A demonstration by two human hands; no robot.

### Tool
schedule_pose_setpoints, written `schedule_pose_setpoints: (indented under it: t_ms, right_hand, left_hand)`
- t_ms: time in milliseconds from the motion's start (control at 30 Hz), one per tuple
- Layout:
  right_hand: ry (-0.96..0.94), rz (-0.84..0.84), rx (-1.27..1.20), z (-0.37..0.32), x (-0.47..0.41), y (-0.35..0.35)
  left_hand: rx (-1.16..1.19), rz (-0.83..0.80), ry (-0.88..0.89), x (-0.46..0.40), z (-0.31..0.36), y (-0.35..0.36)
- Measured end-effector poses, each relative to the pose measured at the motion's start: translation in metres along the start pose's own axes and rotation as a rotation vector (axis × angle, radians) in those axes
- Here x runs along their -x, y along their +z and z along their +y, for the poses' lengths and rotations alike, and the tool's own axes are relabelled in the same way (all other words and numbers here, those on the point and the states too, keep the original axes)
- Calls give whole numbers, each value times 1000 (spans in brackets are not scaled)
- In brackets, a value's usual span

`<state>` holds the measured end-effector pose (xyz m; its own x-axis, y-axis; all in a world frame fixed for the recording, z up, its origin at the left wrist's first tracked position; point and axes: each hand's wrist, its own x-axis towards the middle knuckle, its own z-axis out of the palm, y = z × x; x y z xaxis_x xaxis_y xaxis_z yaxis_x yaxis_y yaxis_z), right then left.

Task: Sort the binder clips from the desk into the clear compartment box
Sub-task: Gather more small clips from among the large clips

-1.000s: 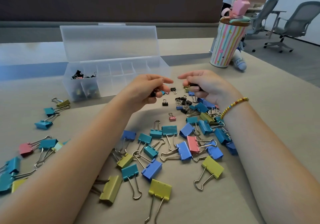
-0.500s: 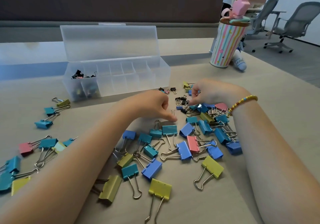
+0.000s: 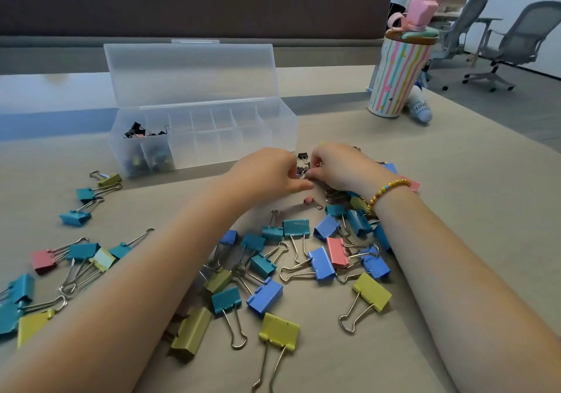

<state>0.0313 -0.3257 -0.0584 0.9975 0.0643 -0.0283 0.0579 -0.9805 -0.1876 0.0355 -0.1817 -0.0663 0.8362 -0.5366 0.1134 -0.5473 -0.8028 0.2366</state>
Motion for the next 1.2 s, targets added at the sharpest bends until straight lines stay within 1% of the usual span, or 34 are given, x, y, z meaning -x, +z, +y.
schedule_pose_setpoints:
  t_ms: [233,367,467,533,633,733,900,1000,1133,1200]
  right_hand:
    - [2,5,-151,14,2,-9]
    - [-35,-44,-182,14,4,-10]
    - [-59,-87,-196,11,5,-10]
    - [-70,-101,-205,10,5,-11]
    - [-67,-80,-215,13,6,-11]
    - [-50,-38,-222,17,6,-13]
    - [-58,-37,-204,16,5,-11]
    - [-74,-87,-184,11,5,-10]
    - [-84,-178,-122,5,9,-11]
    - [-83,-195,-95,3,11,-10]
  left_hand:
    - [4,-87,172,5,5,0]
    - [-39,-91,204,7,7,-4]
    - [-87,-101,183,5,3,-6]
    - [-57,-94,179,6,1,-8]
    - [22,-102,243,8,7,-9]
    - [-56,-135,275,7,10,-6]
    - [-49,-132,200,5,-5,-7]
    - [-47,-132,158,5,-9,-10]
    - [12,-145,93,6,-21,-16]
    - [10,-152,69,7,-26,-17]
